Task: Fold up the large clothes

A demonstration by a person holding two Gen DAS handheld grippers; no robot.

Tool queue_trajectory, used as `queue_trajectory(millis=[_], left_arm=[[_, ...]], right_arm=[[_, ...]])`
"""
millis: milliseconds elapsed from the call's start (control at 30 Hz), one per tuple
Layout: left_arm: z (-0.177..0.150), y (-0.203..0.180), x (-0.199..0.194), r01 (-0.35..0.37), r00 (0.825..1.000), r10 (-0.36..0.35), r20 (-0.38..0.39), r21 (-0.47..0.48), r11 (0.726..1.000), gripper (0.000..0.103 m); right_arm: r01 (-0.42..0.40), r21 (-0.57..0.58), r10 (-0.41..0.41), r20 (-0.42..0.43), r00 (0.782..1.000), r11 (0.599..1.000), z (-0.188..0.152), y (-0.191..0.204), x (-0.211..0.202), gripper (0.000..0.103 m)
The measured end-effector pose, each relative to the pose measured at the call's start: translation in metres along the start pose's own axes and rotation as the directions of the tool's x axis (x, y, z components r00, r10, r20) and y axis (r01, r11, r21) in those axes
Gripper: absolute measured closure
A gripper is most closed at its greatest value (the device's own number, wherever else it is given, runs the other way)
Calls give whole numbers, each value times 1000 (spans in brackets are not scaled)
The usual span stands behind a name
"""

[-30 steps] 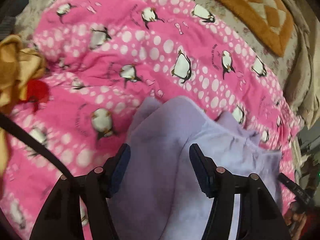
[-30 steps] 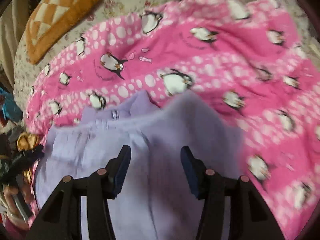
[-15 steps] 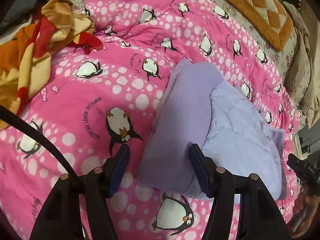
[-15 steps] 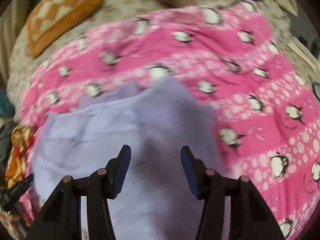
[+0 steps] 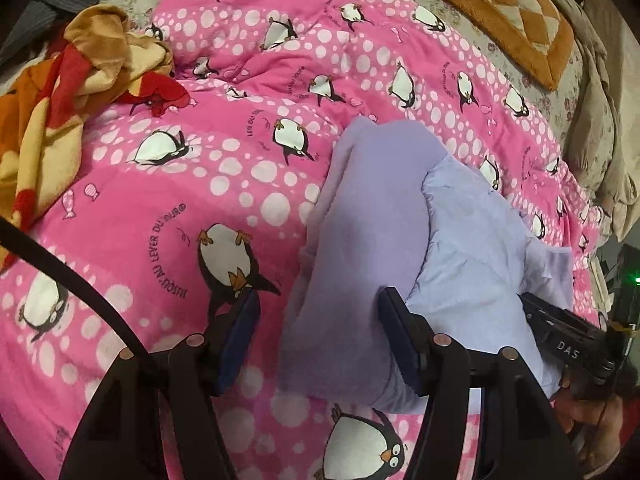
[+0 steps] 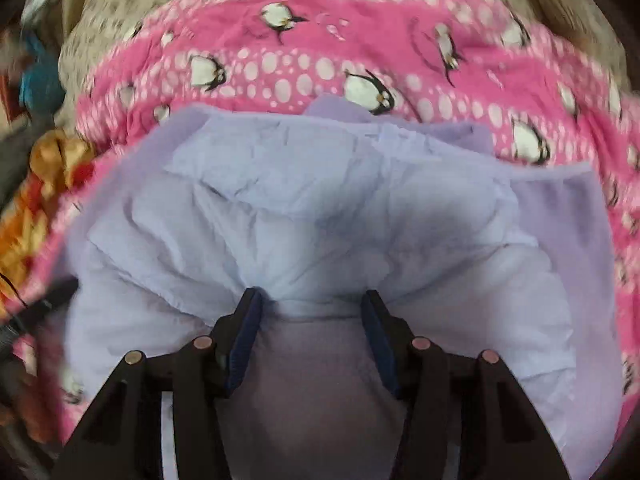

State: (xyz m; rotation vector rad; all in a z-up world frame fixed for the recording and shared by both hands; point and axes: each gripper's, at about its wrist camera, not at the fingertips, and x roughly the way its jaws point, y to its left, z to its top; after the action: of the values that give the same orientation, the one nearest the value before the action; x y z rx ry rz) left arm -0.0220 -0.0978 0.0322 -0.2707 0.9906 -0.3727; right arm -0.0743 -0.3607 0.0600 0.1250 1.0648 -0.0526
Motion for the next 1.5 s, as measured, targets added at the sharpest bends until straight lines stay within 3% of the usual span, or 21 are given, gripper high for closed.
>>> queue_trajectory(millis=[200,300,367,433,567,667,800,867,933,1033,1200,1333,1500], left_arm=[[3,0,2,8,1000,-9,-12,-9,1000,70],[3,0,3,12,1000,-12,-12,-15,1000,69],[3,0,3,8,1000,-8,-8,-8,1000,69],[1,-1,3,3,1000,-3,-2,1,1000,69],[0,-2,1,2,1000,-2,0,1,1000,69],[-2,0,-2,12,1000,-12,2,-11,1000,69],[-4,2,-2,26,1000,-26,12,-23,999,68],[-2,2,-2,41,999,-40,13,-24,999,67],[1,3,-3,66,998,-66,10,-34,997,67],[3,4,-2,95,995,-95,11,-57,994,67],[4,6,-7,121,992,-118,39,-75,990,67],[6,4,-5,130,991,-128,34,-64,989,67],[5,1,-1,134,991,-132,25,-56,989,67]], right_arm=[[-22,39,21,7,1000,999,2,-7,-29,48],[-60,77,59,24,998,995,-11,-13,-38,41],[-22,60,24,-24,999,998,-22,-6,-25,41],[31,50,-30,-20,999,998,-27,1,-29,41],[-30,129,27,23,999,991,-33,3,-68,40],[-11,111,7,35,999,994,-39,2,-88,40],[20,123,-24,27,999,992,-45,-13,-85,40],[44,136,-39,-40,998,990,-54,-25,-61,38],[12,153,-3,-61,998,988,-62,-33,-48,38],[-17,171,26,-52,998,985,-63,-37,-62,38],[16,140,-15,-11,1000,990,-67,-44,-98,34],[-41,210,51,-39,998,977,-72,-53,-109,34],[-57,218,64,-24,998,974,-74,-53,-119,33]])
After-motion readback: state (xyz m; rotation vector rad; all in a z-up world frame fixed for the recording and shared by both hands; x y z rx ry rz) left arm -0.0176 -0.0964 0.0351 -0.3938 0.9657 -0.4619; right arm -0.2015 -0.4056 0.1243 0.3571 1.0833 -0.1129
